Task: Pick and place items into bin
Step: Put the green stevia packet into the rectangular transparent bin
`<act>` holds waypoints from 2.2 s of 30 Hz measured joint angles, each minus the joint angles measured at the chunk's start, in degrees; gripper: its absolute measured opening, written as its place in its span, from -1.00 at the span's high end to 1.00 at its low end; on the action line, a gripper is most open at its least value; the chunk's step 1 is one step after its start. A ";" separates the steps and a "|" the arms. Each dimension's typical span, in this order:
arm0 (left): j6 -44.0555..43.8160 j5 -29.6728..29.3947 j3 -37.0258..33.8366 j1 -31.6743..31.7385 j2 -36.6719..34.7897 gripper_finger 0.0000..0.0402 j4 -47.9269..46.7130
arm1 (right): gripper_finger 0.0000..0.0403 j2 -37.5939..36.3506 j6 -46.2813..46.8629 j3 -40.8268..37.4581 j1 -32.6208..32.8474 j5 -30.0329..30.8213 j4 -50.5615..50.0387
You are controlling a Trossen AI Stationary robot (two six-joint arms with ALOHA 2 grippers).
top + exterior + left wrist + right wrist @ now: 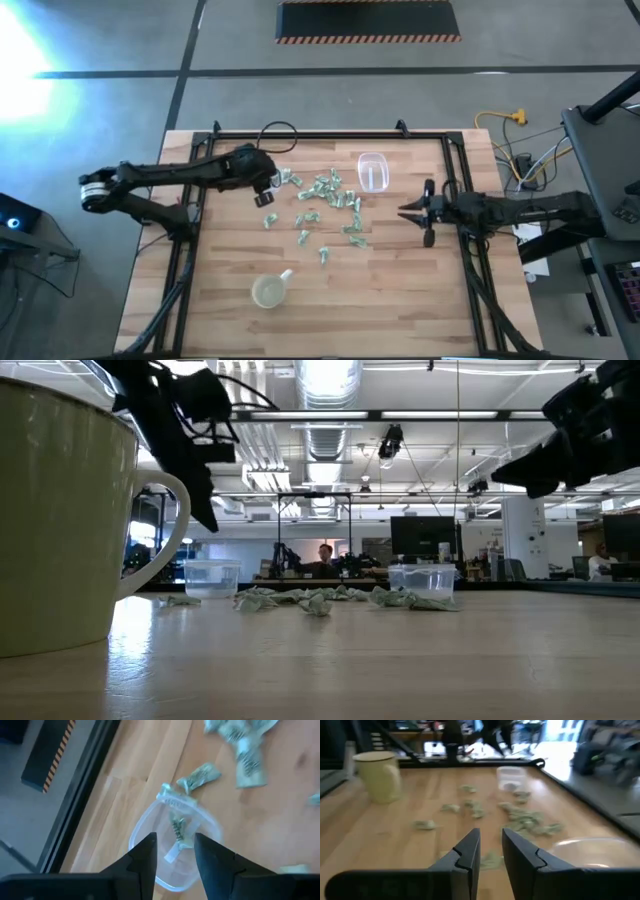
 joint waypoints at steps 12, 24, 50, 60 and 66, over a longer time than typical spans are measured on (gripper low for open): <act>-3.48 0.02 -8.24 -9.02 -16.70 0.43 5.91 | 0.64 32.72 5.99 8.20 3.12 -3.23 6.79; -1.23 -0.04 -14.03 -10.17 -26.07 0.43 10.83 | 0.57 63.17 9.49 24.20 7.78 -2.76 6.65; -1.01 0.00 -14.21 -10.17 -20.74 0.43 14.43 | 0.40 78.04 11.98 34.87 7.74 4.75 -2.37; -1.03 0.00 -14.26 -10.17 -20.85 0.43 14.43 | 0.94 77.26 11.98 34.93 8.87 5.19 -3.95; -1.05 0.00 -14.26 -10.17 -20.87 0.43 14.77 | 0.96 74.18 9.69 36.68 9.38 4.98 -4.18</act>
